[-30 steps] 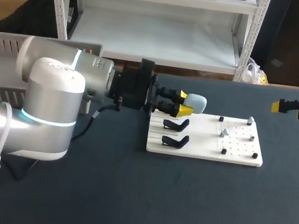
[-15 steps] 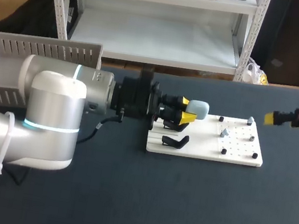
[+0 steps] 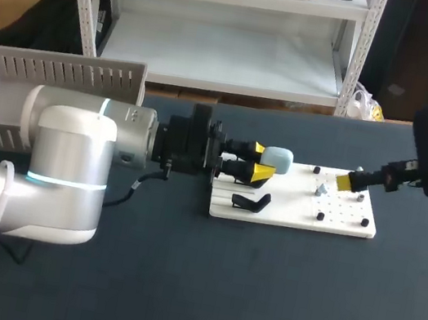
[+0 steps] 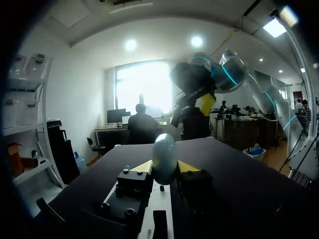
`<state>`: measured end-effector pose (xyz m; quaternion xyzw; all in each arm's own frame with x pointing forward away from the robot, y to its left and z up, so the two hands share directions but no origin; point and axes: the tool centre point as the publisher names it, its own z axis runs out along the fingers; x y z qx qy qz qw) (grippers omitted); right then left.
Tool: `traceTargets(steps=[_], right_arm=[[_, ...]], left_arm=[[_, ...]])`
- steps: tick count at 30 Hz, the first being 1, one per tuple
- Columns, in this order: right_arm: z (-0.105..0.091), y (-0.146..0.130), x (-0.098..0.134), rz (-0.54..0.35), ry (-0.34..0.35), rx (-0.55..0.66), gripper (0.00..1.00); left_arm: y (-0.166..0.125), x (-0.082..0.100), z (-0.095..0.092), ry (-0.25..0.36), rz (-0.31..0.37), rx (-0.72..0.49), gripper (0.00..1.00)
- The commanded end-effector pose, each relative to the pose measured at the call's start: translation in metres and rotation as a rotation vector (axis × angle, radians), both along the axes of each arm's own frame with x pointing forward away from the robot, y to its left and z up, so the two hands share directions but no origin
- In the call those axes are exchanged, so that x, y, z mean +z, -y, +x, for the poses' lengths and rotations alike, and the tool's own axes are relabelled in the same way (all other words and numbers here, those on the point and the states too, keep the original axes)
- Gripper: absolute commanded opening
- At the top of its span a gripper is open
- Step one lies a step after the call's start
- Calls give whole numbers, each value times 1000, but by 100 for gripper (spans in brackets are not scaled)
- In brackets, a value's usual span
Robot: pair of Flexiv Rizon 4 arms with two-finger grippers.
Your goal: Pick up each earbud case from the left stands, insert the matching earbuds, close the lid, and place the case in the box.
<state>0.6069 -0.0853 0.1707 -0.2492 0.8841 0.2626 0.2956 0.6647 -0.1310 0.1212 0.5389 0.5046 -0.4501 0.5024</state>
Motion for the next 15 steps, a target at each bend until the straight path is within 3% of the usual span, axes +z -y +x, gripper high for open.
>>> traceTargets(steps=[1, 15], right_arm=[[1, -14, -2, -13, -10, 5, 100], [-6, -56, -9, -11, -45, 35, 100]], left_arm=[[-1, -1, 0, 2, -9, 1, 0], [-3, -1, 1, 6, -10, -3, 0]])
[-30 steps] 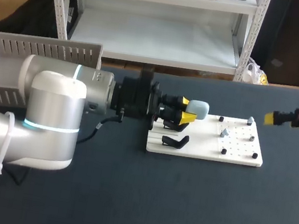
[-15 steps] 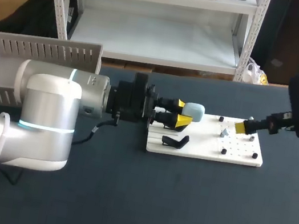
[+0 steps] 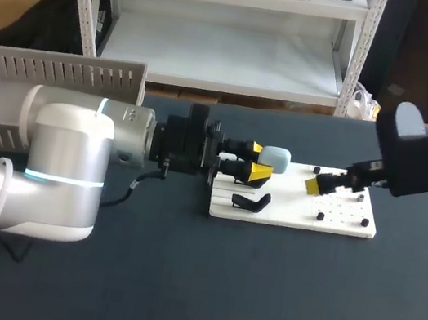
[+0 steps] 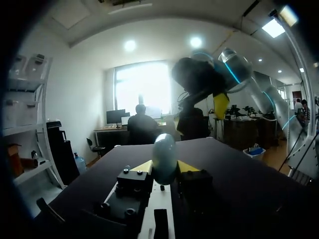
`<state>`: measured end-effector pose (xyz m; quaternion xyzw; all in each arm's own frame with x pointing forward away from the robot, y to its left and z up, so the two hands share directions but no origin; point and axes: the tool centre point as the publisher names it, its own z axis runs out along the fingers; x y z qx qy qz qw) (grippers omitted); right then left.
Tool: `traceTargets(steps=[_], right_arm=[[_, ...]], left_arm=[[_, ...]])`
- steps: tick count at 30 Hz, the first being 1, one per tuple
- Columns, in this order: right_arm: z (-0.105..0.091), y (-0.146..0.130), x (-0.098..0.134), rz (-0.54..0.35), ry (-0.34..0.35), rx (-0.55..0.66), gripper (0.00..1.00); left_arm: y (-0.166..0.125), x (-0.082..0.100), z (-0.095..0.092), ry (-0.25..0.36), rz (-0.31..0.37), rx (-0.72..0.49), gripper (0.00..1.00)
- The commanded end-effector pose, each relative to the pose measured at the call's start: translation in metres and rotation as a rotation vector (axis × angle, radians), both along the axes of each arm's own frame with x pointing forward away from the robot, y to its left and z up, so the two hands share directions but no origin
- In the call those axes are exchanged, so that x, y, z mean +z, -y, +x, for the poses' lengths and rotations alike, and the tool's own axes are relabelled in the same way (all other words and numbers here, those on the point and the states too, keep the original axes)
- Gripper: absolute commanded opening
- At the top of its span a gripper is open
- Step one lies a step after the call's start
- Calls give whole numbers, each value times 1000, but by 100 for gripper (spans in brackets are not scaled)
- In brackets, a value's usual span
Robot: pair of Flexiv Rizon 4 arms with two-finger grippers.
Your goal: Pick up each earbud case from the left stands, insert the matching earbuds, close the lid, and place the case in the box.
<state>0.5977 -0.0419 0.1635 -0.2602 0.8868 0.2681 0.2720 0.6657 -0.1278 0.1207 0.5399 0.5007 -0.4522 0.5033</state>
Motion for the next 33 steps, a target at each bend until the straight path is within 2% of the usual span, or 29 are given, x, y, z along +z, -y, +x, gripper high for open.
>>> traceTargets(steps=[1, 13, 19, 33], right_arm=[[4, -15, -2, -1, -7, 5, 100], [20, -40, -9, 6, -29, 10, 100], [36, -39, -18, 3, -52, -30, 100], [50, -41, -25, -5, -71, -57, 100]], left_arm=[[0, -1, 0, 2, -4, 3, 0], [0, -1, 0, 2, -4, 3, 0], [0, -1, 0, 2, -4, 3, 0], [0, -1, 0, 2, -4, 3, 0]])
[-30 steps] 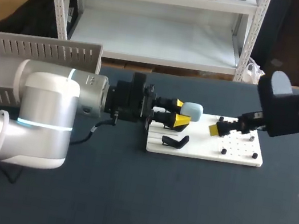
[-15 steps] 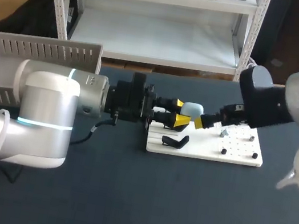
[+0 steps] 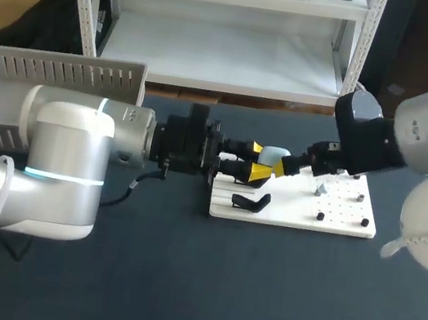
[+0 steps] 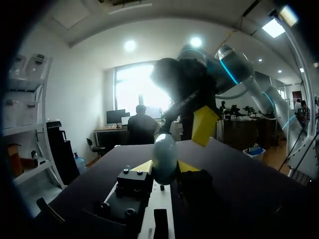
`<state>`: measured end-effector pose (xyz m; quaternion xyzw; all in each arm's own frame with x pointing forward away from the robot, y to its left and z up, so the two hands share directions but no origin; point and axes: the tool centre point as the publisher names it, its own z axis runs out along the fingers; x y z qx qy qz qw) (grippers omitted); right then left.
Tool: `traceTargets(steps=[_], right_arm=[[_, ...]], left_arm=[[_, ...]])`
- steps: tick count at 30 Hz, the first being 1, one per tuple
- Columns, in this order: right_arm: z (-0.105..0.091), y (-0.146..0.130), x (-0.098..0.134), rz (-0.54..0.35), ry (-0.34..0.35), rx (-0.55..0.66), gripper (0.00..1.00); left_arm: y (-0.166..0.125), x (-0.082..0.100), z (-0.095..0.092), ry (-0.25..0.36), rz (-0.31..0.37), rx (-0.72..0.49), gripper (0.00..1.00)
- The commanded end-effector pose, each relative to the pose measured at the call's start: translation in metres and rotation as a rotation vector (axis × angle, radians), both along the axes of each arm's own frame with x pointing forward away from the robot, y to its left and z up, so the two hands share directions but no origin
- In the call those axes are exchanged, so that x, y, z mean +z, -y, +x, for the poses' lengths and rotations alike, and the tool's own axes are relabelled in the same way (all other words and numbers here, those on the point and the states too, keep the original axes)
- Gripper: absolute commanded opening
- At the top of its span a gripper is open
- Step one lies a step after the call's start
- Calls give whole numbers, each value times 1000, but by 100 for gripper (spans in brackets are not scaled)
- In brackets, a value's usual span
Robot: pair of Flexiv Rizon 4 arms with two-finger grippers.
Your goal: Pick up each earbud case from the left stands, insert the matching earbuds, close the lid, and place the case in the box.
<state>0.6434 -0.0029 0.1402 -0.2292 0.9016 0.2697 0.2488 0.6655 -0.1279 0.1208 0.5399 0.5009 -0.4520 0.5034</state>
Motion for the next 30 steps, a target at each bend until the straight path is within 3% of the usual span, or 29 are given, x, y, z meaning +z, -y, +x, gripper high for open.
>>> traceTargets(steps=[1, 30], right_arm=[[6, -2, -2, -5, -6, -11, 100], [21, 2, -4, -12, -19, -57, 100]], left_arm=[[0, -1, 0, 2, -5, 3, 0], [0, -1, 0, 2, -5, 3, 0]])
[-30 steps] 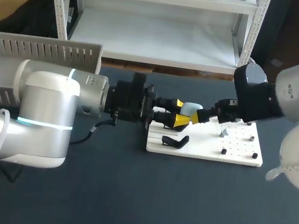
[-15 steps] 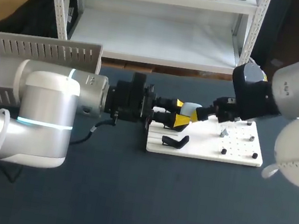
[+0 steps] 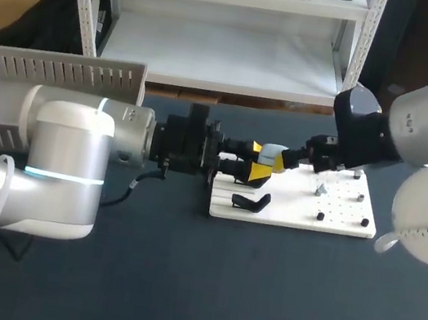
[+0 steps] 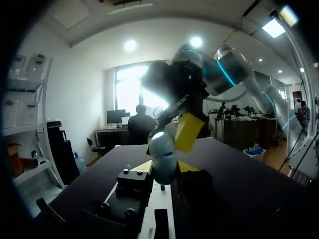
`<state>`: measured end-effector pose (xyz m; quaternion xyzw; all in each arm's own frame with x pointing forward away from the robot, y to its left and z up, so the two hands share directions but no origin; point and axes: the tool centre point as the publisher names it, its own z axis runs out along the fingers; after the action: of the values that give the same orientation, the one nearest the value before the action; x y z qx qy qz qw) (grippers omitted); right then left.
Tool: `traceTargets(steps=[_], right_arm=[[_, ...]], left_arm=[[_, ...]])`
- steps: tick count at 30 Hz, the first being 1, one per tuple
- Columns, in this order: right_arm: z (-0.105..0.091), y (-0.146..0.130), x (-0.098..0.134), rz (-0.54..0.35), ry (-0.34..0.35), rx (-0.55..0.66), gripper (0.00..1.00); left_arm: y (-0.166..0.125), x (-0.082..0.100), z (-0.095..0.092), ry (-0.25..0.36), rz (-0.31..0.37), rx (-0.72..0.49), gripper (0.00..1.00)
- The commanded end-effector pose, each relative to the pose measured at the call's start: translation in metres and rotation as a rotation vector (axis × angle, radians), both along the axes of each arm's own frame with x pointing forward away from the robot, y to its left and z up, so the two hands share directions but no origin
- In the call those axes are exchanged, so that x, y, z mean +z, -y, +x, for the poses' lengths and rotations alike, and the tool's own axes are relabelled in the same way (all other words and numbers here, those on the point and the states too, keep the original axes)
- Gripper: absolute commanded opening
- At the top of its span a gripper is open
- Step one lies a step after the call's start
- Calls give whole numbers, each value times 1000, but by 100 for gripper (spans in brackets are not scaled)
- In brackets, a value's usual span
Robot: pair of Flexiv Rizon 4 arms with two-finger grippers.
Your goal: Pick up each earbud case from the left stands, insert the matching earbuds, close the lid, and place the case in the box.
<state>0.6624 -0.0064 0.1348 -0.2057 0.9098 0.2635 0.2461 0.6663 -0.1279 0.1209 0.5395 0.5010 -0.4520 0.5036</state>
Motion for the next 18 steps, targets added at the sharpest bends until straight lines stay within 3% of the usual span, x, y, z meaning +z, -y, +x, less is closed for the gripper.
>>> traceTargets(steps=[1, 10, 18], right_arm=[[3, -1, 3, -5, 0, -10, 100], [9, 2, 20, 2, 38, -17, 100], [22, 44, 34, -123, 139, -83, 100]], left_arm=[[0, -1, -1, 2, -4, 2, 0], [0, -1, -1, 2, -4, 2, 0], [0, -1, -1, 2, -4, 2, 0]])
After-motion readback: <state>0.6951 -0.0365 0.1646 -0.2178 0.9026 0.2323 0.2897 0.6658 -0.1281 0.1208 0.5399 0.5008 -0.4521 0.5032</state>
